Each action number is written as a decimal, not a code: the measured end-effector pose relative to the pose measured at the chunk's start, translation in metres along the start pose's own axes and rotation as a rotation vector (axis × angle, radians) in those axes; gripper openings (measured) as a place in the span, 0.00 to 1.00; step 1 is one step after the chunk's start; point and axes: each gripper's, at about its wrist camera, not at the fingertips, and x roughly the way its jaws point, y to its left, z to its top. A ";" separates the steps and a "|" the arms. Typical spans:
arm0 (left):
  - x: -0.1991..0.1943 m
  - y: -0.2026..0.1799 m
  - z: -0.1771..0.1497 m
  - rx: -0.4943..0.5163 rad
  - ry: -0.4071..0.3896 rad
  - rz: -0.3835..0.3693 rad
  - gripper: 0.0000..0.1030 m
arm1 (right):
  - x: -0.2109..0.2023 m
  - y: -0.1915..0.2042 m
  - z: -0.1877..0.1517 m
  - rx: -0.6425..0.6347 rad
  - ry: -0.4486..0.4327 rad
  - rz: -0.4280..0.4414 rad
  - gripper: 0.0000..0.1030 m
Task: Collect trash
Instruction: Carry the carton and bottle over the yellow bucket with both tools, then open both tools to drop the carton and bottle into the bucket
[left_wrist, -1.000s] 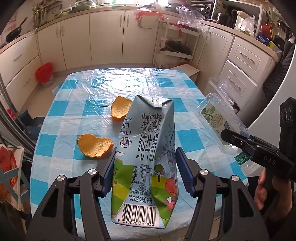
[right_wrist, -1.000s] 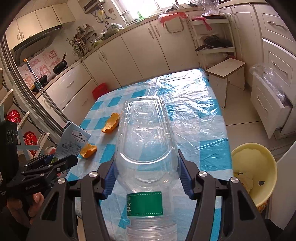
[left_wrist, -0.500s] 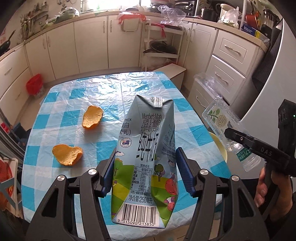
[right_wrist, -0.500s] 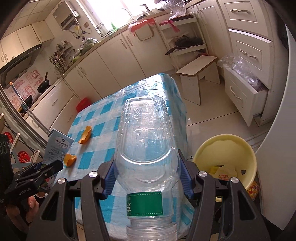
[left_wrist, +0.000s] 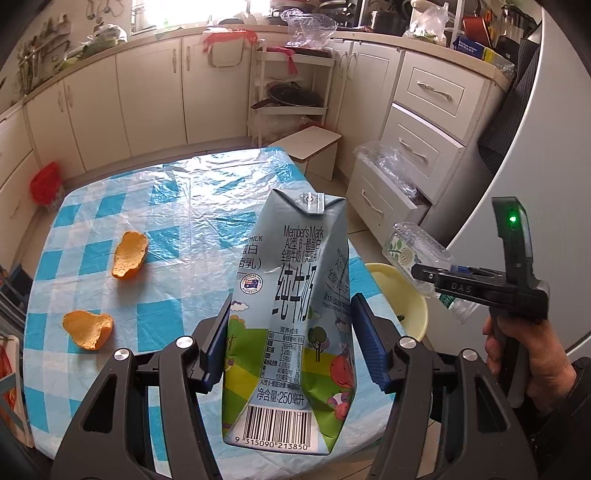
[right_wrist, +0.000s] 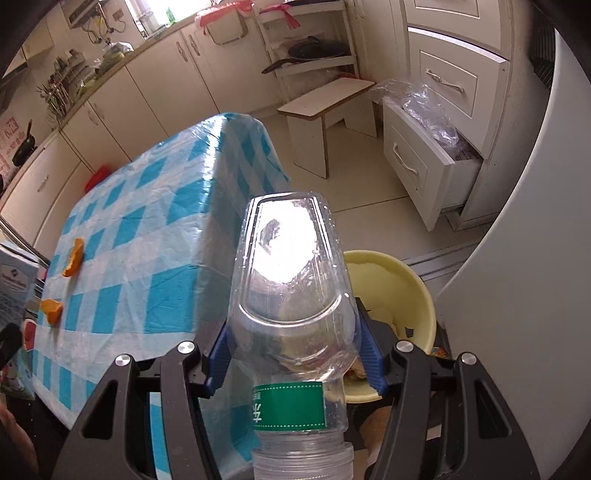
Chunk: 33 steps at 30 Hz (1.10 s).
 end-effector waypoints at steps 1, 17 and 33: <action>0.001 -0.001 0.000 0.000 0.000 -0.003 0.56 | 0.007 -0.004 0.002 -0.005 0.018 -0.016 0.56; 0.058 -0.048 0.014 0.030 0.067 -0.054 0.56 | -0.019 -0.031 0.053 0.120 -0.140 0.055 0.71; 0.181 -0.154 0.024 0.081 0.267 -0.121 0.60 | -0.093 -0.041 0.082 0.186 -0.468 0.117 0.77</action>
